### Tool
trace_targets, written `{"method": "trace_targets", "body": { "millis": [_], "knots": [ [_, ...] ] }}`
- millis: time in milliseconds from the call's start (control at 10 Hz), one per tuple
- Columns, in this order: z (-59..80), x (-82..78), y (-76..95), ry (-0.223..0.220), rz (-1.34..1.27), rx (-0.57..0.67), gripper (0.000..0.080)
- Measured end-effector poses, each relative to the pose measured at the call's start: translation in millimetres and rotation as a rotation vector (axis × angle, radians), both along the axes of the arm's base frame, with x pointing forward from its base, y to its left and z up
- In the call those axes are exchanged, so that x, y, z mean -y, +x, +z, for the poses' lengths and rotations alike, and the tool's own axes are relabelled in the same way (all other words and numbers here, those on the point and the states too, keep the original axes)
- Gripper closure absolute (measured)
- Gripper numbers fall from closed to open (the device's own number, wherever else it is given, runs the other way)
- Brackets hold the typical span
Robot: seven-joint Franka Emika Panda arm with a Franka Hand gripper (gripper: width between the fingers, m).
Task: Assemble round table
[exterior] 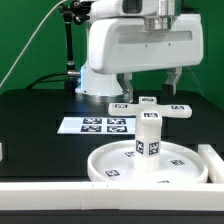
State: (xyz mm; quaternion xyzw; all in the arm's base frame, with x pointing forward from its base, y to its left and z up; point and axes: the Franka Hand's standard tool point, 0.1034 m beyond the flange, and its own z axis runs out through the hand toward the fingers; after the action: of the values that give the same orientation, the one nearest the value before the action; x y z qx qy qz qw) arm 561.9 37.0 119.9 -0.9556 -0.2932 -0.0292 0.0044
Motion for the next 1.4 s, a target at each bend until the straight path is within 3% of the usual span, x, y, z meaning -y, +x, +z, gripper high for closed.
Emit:
{"method": "trace_targets", "body": {
  "millis": [600, 700, 800, 900, 1400],
  "knots": [
    [-13.5, 4.3, 2.4, -0.015, 0.02, -0.023, 0.015],
    [-13.6, 3.3, 2.3, -0.014, 0.01, -0.024, 0.0286],
    [-13.5, 1.9, 2.4, -0.014, 0.001, -0.023, 0.0286],
    [-13.4, 1.3, 2.3, -0.018, -0.003, -0.023, 0.0358],
    [-13.7, 3.6, 2.2, -0.015, -0.105, -0.026, 0.0358]
  ]
}}
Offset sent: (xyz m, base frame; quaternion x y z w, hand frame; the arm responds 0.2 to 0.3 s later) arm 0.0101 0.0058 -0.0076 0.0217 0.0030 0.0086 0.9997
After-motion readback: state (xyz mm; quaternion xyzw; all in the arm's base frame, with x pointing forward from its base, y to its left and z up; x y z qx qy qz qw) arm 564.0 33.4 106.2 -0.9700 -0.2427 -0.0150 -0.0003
